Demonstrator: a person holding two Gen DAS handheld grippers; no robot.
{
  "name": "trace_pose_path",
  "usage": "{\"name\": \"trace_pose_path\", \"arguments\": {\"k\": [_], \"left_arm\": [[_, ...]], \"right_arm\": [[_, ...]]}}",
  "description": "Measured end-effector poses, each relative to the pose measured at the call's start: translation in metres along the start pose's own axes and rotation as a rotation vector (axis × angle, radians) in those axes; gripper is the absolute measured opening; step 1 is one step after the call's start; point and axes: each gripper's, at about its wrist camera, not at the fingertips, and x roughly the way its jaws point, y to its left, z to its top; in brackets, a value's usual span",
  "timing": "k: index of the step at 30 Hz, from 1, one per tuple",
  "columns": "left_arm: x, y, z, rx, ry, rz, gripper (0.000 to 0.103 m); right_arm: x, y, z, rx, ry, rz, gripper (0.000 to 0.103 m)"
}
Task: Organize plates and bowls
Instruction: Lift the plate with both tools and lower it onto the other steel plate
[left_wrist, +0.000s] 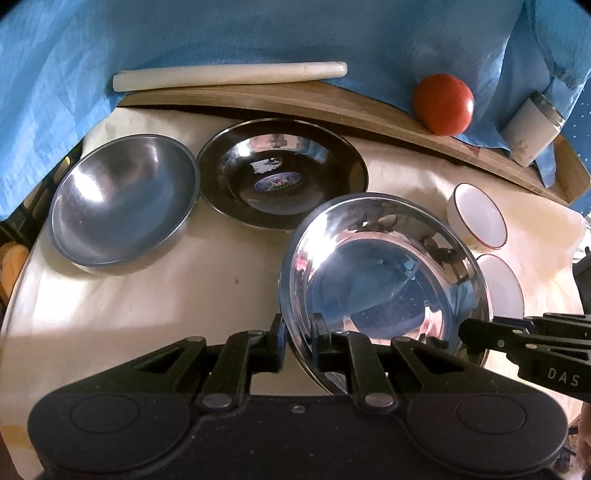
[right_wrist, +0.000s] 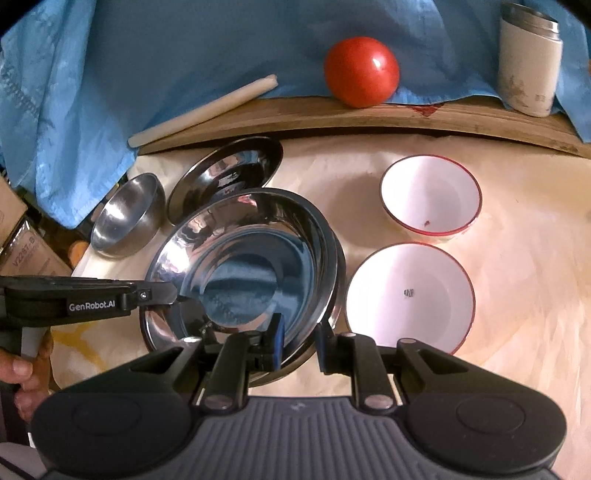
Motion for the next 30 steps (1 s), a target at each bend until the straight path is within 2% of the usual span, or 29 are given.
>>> {"name": "trace_pose_path", "arguments": {"k": [11,30], "left_arm": [[0.001,-0.011,-0.002,-0.032,0.008,0.018,0.016],[-0.001,-0.017,-0.018,-0.226,-0.027,0.067,0.016]], "right_arm": [[0.004,-0.006,0.014,-0.079,0.064,-0.008,0.021],[0.016,-0.001,0.040,-0.258,0.179,0.040,0.025]]}}
